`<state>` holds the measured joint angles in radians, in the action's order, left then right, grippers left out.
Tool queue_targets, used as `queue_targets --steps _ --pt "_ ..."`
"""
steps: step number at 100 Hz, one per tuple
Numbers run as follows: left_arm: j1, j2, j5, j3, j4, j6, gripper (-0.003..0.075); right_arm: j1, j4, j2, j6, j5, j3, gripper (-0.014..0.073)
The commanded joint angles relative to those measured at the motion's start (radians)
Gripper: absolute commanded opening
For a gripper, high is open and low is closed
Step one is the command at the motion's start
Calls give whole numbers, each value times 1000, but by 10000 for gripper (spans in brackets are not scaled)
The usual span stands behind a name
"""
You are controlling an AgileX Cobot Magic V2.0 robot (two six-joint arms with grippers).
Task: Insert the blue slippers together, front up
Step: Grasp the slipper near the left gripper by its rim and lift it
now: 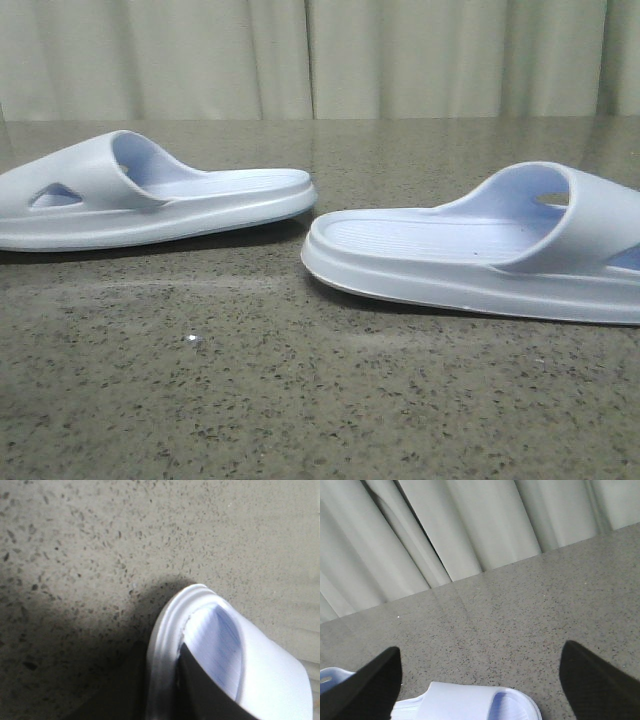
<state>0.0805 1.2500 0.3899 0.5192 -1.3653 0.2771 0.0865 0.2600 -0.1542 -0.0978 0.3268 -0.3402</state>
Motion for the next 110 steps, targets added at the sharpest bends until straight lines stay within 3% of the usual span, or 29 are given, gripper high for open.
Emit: queue_targets --steps 1,16,28,69,110 --pt "5 -14 47 2 -152 106 28 -2 4 -22 1 -81 -38 560" --pt "5 -59 115 2 -346 244 28 -2 4 -22 1 -81 -38 560" --pt "5 -118 136 2 -412 305 28 -2 4 -22 1 -84 -36 560" --pt "5 -381 170 -3 -421 304 26 -2 15 -22 -1 -88 -36 559" --pt "5 -393 187 -21 -413 293 25 -2 182 -217 -1 -37 -36 559"
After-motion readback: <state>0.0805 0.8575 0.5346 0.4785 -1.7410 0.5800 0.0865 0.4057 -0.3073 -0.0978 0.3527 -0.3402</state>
